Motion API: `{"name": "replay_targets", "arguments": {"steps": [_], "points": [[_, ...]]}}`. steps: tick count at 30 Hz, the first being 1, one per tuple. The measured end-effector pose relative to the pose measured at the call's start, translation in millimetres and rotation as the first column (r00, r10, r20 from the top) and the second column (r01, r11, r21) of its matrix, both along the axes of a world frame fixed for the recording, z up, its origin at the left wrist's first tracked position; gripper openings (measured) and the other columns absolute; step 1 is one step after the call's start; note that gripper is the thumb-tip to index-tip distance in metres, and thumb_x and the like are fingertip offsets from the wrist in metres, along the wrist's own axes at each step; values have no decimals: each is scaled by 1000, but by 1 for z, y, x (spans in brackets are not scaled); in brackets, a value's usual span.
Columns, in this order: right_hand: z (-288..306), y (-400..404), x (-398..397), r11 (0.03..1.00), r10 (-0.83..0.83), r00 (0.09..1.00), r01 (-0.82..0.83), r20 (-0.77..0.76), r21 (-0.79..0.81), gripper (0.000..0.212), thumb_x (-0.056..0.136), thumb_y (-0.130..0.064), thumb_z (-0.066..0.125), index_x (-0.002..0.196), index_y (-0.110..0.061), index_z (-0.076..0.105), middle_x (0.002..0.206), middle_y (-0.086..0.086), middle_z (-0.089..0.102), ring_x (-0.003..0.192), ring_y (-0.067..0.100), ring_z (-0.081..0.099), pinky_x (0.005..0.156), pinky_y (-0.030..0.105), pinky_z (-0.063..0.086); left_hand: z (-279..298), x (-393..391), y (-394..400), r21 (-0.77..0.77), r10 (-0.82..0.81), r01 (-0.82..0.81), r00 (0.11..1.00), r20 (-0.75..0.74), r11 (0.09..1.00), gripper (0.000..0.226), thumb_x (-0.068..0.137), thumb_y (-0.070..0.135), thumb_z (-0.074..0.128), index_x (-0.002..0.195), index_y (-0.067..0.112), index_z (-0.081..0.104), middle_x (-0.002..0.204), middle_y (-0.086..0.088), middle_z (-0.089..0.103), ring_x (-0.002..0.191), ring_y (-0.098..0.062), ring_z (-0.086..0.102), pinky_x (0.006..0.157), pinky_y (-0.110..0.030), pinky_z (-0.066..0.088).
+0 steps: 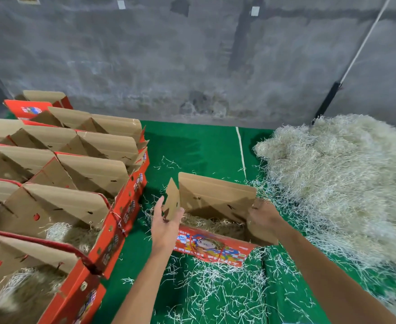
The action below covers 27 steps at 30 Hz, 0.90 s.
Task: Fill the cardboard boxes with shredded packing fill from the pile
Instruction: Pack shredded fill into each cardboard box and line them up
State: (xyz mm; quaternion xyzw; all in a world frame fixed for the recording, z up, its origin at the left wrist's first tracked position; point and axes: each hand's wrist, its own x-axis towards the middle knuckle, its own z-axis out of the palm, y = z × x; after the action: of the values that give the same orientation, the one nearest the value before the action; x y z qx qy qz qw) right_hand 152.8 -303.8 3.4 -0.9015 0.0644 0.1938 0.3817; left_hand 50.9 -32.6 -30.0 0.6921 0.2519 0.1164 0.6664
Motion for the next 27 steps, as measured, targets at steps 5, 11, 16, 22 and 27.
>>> {"name": "replay_targets", "arguments": {"steps": [5,11,16,22,27], "points": [[6,0,12,984,144,987,-150,-71,-98,14,102,-22,45,107,-19,57,95,6,65,83,18,65,66,31,56,-4,16,-3,-117,31,-37,998,-54,992,67,79,56,73,139,44,45,117,22,57,117,-16,54,108,-54,42],[3,18,28,999,-11,998,8,-65,-50,16,98,-24,55,110,-14,53,95,9,68,77,20,70,57,27,56,1,50,13,-184,120,-123,992,-30,975,41,84,46,74,122,42,60,104,28,59,107,-9,58,104,-50,47],[-3,54,54,941,-167,980,192,-110,278,21,101,-31,53,110,-12,55,97,8,67,80,17,66,67,29,53,13,96,40,-168,118,-118,993,-9,979,72,81,58,71,143,33,45,132,8,54,124,-20,50,111,-52,38],[-15,103,95,774,-301,931,365,-207,518,30,108,-30,39,133,-17,49,114,10,66,101,23,66,96,43,52,17,162,59,-40,90,-93,994,-67,995,103,84,41,76,155,25,3,157,-7,30,141,-30,35,119,-45,25],[-18,130,137,774,-333,931,361,-150,520,29,109,-30,34,124,-14,54,99,6,65,79,13,62,60,25,45,16,208,82,18,135,-134,990,-44,991,95,87,38,72,154,15,9,152,-10,35,136,-31,39,115,-42,31]]}}
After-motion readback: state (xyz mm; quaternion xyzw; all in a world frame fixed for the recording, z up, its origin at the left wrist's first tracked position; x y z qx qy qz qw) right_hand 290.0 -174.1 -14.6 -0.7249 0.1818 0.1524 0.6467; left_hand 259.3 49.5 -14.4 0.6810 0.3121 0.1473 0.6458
